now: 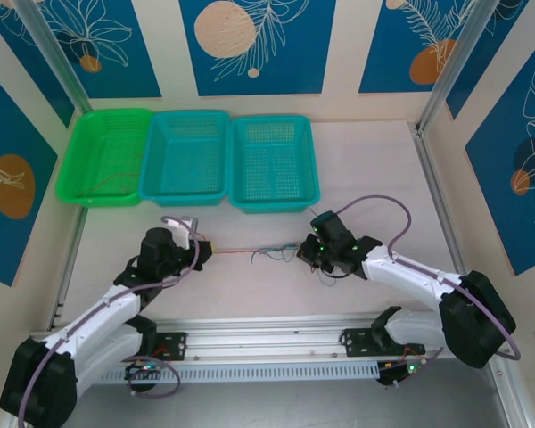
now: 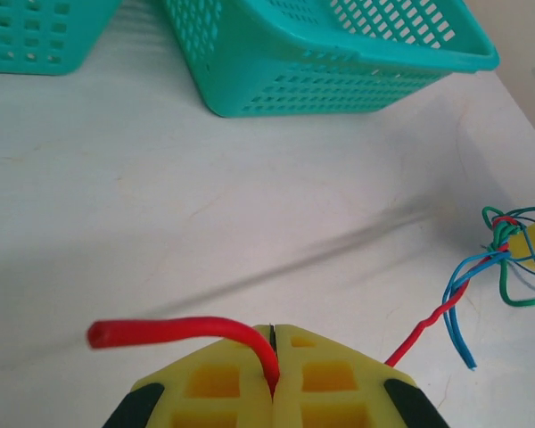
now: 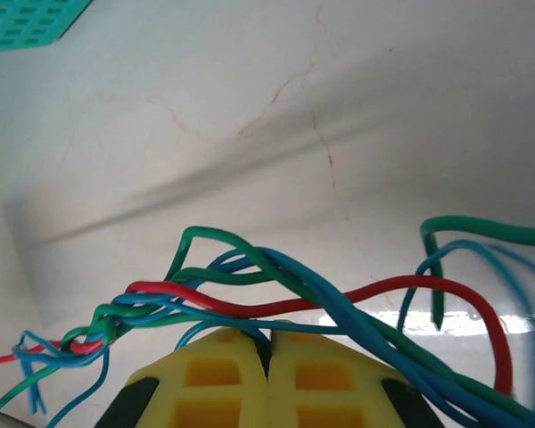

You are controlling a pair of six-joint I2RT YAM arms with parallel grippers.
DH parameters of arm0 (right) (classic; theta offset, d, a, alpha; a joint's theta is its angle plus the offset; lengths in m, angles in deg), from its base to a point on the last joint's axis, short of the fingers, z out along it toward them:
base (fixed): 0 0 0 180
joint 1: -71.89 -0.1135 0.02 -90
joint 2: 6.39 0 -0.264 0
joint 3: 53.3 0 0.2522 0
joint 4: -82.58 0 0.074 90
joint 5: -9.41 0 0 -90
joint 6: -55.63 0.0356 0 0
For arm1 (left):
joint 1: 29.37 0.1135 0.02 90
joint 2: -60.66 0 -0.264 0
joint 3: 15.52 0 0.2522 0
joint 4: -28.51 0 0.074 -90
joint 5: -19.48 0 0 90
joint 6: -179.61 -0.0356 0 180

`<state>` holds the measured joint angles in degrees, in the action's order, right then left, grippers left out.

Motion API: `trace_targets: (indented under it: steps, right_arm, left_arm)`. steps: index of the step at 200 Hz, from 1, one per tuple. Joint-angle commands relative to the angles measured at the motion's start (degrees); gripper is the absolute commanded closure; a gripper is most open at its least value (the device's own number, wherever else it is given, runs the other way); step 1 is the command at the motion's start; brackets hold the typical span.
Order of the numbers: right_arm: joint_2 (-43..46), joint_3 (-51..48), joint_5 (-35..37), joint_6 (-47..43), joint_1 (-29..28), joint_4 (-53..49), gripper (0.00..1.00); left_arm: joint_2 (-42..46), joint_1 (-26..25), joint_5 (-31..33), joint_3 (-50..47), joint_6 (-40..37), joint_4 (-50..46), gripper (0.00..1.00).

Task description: Untangle the cables

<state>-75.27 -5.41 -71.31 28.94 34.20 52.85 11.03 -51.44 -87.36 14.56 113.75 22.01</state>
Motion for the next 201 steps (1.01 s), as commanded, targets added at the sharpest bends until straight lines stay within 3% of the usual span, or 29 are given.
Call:
trace_targets:
  steps: [1,20,38,59,107,150,166,201]
  right_arm:
    - [-3.4,0.0,14.4,-2.3,-1.1,-13.9,1.00]
    - [-10.2,4.2,13.2,-5.5,-6.7,-13.3,0.96]
    - [-16.4,9.3,12.9,-9.3,-10.1,-15.4,0.80]
    - [-16.7,13.3,15.5,-16.3,-13.7,-16.8,0.66]
    - [-15.6,22.8,13.0,-37.4,-18.7,-18.3,0.61]
    - [-23.4,30.0,17.0,-38.3,-18.7,-15.7,0.60]
    - [-26.5,31.5,16.9,-42.0,-17.2,-14.8,0.44]
    - [-29.5,31.7,2.9,-51.9,-14.2,-15.6,0.43]
  left_arm:
    - [-2.8,3.4,3.5,-1.9,-0.2,2.7,1.00]
    - [-5.9,2.9,-0.1,-1.8,0.4,6.1,1.00]
    - [-6.6,2.3,-0.7,-1.5,0.3,6.3,1.00]
    - [-4.9,2.1,-0.3,-1.6,-0.8,4.4,1.00]
    - [-3.3,1.8,0.1,-1.7,-2.1,2.8,1.00]
    - [-3.0,1.5,-0.1,-1.7,-1.6,3.4,1.00]
    - [-2.7,1.4,0.0,-1.6,-2.0,2.5,1.00]
    - [-0.7,1.3,1.3,-1.6,-2.0,0.5,1.00]
